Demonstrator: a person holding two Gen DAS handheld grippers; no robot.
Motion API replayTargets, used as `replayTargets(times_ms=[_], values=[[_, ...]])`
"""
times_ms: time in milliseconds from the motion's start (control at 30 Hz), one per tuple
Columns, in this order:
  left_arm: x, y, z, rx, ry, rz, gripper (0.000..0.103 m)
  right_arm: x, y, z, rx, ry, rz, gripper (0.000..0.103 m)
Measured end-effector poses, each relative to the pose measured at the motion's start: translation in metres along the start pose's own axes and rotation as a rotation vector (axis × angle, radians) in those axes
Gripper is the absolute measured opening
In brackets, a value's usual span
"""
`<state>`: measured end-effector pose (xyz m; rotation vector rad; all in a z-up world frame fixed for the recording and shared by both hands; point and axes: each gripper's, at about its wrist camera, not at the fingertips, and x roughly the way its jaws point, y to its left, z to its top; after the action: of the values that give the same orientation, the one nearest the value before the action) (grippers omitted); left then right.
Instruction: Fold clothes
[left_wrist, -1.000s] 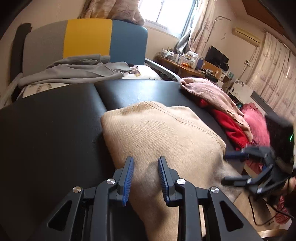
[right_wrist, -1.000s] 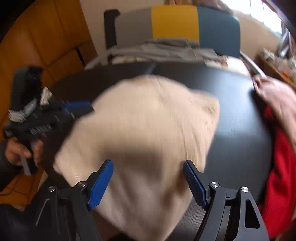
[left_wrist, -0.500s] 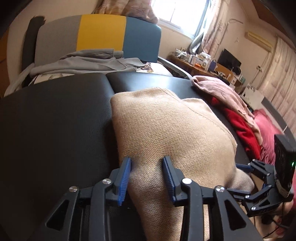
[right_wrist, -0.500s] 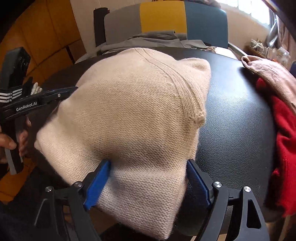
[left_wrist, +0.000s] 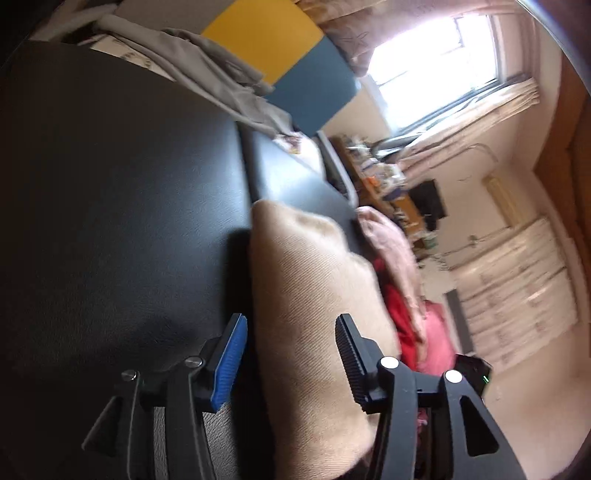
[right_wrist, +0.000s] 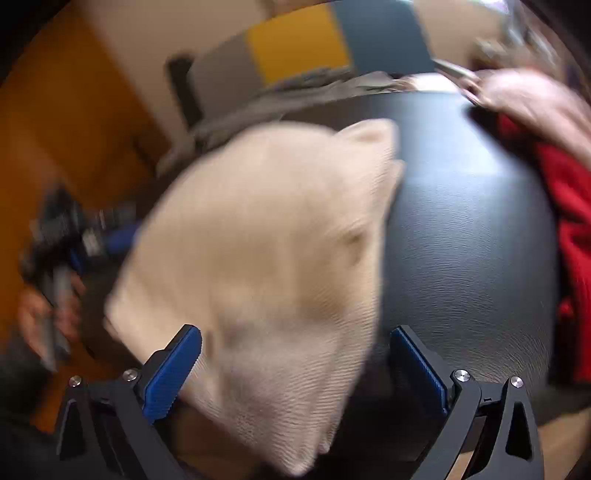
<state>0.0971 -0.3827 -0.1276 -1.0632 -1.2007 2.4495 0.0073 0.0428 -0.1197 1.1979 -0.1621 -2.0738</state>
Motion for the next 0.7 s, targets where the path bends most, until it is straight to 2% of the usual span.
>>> replayTargets(times_ms=[100,200,300,433,500,633,700], values=[[0.01,0.004,0.012,0.004,0.046,-0.039,0.051,-0.015,-0.036,0.016,0.198,-0.035,0.177,0.103],[0.028,0.004,0.018,0.02,0.109,-0.066,0.051,-0.003,-0.066,0.032,0.329,0.009,0.243,0.103],[0.043,0.006,0.022,0.039,0.155,-0.078,0.051,0.017,-0.076,0.042,0.374,0.058,0.277,0.103],[0.059,0.009,0.027,0.052,0.208,-0.11,0.055,0.034,-0.069,0.054,0.351,0.096,0.308,0.103],[0.064,0.009,0.028,0.064,0.226,-0.127,0.062,0.045,-0.064,0.06,0.328,0.119,0.327,0.103],[0.074,0.008,0.031,0.086,0.262,-0.161,0.065,0.066,-0.051,0.069,0.294,0.169,0.379,0.103],[0.08,0.008,0.032,0.097,0.28,-0.177,0.069,0.071,-0.045,0.07,0.269,0.191,0.368,0.103]])
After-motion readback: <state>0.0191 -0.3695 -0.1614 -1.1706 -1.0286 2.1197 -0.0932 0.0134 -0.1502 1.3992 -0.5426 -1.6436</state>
